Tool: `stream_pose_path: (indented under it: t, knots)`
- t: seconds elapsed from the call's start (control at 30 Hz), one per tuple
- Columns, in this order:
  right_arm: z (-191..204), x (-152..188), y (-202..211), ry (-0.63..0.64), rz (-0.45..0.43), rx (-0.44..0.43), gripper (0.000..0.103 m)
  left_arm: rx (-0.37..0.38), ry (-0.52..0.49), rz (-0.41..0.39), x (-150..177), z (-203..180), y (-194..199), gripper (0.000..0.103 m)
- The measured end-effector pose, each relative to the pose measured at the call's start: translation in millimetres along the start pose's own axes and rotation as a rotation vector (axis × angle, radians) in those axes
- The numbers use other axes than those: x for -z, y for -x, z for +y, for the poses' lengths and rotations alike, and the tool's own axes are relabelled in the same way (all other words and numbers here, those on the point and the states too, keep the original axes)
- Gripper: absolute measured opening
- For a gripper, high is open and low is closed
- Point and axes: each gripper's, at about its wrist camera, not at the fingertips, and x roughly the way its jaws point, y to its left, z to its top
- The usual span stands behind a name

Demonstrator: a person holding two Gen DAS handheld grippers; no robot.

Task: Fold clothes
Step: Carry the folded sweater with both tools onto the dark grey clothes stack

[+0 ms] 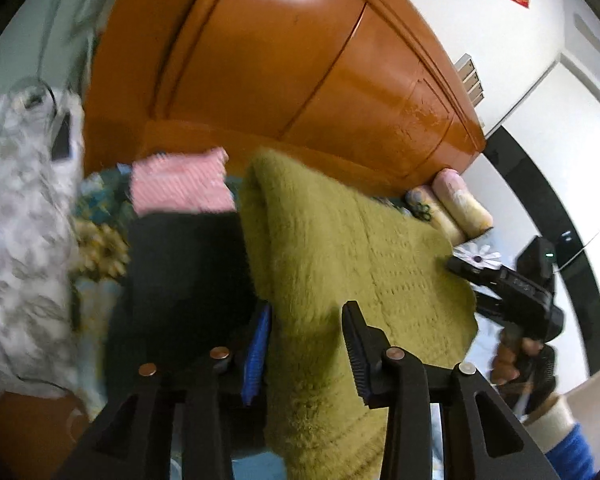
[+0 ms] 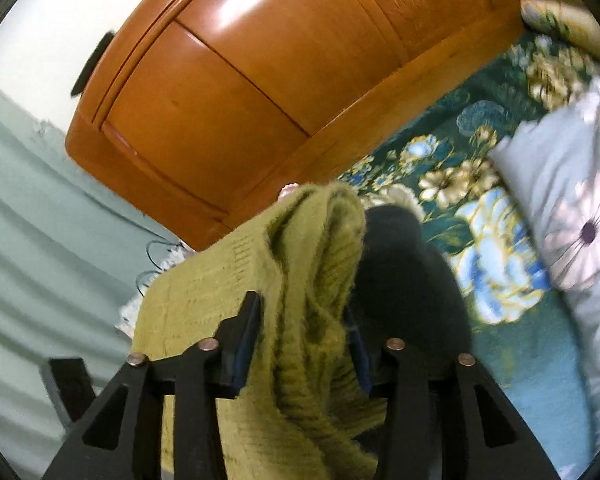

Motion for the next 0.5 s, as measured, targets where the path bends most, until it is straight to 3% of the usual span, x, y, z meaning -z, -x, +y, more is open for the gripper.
stream_pose_path:
  t: [0.1, 0.17, 0.33, 0.4, 0.5]
  knots:
    - [7, -4, 28, 0.065, -0.045, 0.12, 0.05, -0.078, -0.042, -0.065, -7, -6, 16, 0.047]
    - [17, 0, 47, 0.098, -0.106, 0.181, 0.05, -0.08, -0.1, -0.067, -8, -23, 15, 0.047]
    - [64, 36, 39, 0.255, -0.094, 0.091, 0.05, -0.085, -0.267, -0.032, 3, -61, -11, 0.047]
    - [76, 48, 22, 0.315, -0.049, 0.087, 0.05, -0.097, -0.276, -0.004, 5, -59, -25, 0.047]
    - [65, 50, 6, 0.286, -0.063, 0.13, 0.05, -0.103, -0.257, 0.043, 6, -47, -43, 0.046]
